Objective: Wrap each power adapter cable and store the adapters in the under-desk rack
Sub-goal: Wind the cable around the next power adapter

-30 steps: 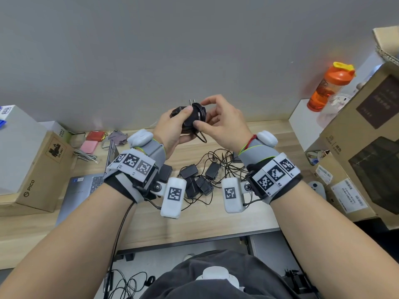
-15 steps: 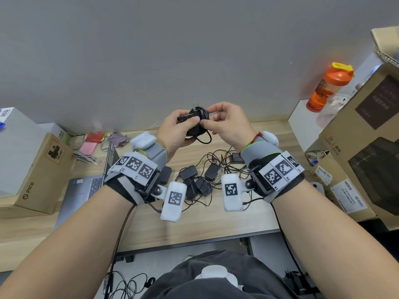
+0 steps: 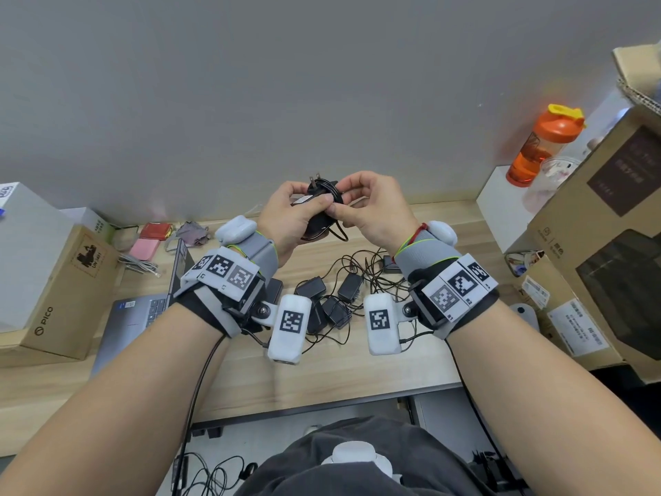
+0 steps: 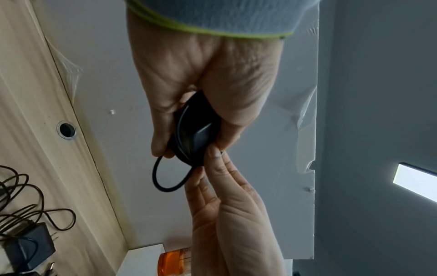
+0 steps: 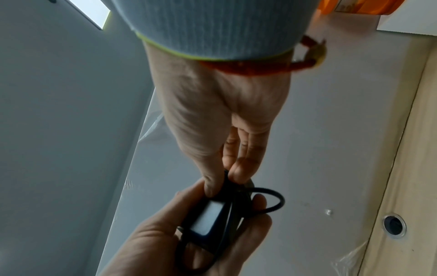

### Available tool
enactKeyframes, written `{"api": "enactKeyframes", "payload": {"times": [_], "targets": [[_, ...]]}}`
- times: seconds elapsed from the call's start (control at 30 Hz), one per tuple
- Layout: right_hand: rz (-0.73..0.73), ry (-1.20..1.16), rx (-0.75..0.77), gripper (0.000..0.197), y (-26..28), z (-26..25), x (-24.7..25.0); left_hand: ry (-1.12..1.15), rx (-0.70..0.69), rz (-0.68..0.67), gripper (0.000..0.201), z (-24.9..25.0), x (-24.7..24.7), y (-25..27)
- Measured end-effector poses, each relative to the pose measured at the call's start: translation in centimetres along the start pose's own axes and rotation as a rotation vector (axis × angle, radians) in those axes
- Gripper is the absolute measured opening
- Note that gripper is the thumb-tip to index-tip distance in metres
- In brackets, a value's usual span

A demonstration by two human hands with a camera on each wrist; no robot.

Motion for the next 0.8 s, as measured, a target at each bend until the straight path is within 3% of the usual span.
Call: {"api": "enactKeyframes", "payload": {"times": [0.2, 0.43, 0.63, 0.8], "targets": [[0.155, 0.112, 0.039, 0.017, -0.34, 0.17, 0.30, -0.014, -0.010, -0.029, 0.035, 0.28, -0.46, 0.20], [0.091, 0.047, 0.020, 0.020, 0.01, 0.49, 0.05, -0.087, -0.076, -0.003, 0.063, 0.76, -0.25, 0.68], [0.107, 0.037, 0.027, 0.014, 0.04, 0.37, 0.19, -0.128, -0.076, -0.048, 0.070, 0.43, -0.33, 0.64], [0.065, 0.029, -0.002, 0.017, 0.11, 0.55, -0.04, -0.143, -0.091, 0.025, 0.071, 0.65, -0.13, 0.64]]}}
Point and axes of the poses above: each hand's wrist, its own y-axis away from the middle knuckle, its own x-axis out of the back of the hand, z = x × y, the point moved 7 cm from there along -y, towards the middle knuckle, and after that the axes turned 14 degrees about z, right-handed, at the moved point
